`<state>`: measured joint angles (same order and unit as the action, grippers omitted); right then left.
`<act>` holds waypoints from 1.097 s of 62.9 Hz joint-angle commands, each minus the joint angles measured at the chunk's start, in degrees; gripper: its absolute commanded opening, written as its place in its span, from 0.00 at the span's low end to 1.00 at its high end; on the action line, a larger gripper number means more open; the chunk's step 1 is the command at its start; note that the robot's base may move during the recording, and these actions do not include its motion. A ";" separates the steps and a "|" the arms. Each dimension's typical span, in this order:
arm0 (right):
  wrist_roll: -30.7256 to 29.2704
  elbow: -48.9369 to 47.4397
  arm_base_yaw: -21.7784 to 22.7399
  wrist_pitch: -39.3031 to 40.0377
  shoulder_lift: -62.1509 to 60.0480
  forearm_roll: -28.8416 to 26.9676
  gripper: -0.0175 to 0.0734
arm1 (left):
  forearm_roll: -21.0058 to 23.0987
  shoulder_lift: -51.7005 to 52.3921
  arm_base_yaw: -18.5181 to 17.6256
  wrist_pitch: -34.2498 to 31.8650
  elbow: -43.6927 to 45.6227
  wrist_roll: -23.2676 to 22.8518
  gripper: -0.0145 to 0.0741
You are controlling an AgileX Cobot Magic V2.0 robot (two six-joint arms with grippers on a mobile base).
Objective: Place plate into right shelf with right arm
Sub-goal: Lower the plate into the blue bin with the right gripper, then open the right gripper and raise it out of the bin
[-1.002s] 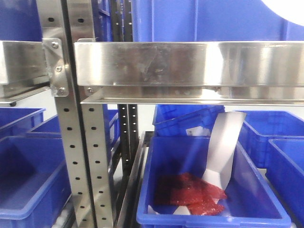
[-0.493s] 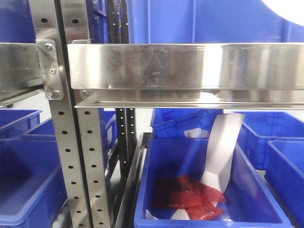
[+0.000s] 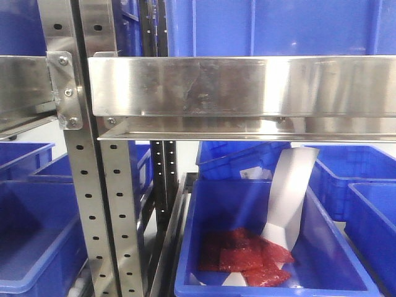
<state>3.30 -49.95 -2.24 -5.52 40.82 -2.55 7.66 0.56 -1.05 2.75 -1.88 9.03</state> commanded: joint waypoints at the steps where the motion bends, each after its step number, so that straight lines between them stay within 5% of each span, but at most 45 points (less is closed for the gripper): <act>1: -0.16 -6.72 0.05 4.86 5.20 0.44 0.27 | 0.47 0.59 -0.11 -5.16 -0.59 -0.40 0.02; 23: -0.16 -20.04 -5.74 12.20 26.42 0.44 0.27 | 0.47 0.59 -0.11 -5.16 -0.59 -0.40 0.02; 46: -0.22 -26.46 -6.11 16.79 40.29 0.44 0.29 | 0.47 0.59 -0.11 -5.16 -0.59 -0.40 0.02; 53: -0.22 -26.46 -6.11 16.96 41.32 0.49 0.43 | 0.47 0.59 -0.11 -5.16 -0.59 -0.40 0.02; 65: -0.22 -26.46 -6.11 16.63 41.90 0.49 0.81 | 0.47 0.59 -0.11 -5.16 -0.59 -0.40 0.02; 69: -0.22 -26.46 -6.11 16.68 41.84 0.49 0.85 | 0.47 0.59 -0.11 -5.16 -0.59 -0.40 0.02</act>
<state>3.30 -73.78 -8.41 5.11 84.90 -2.55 7.66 0.56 -1.05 2.75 -1.88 9.03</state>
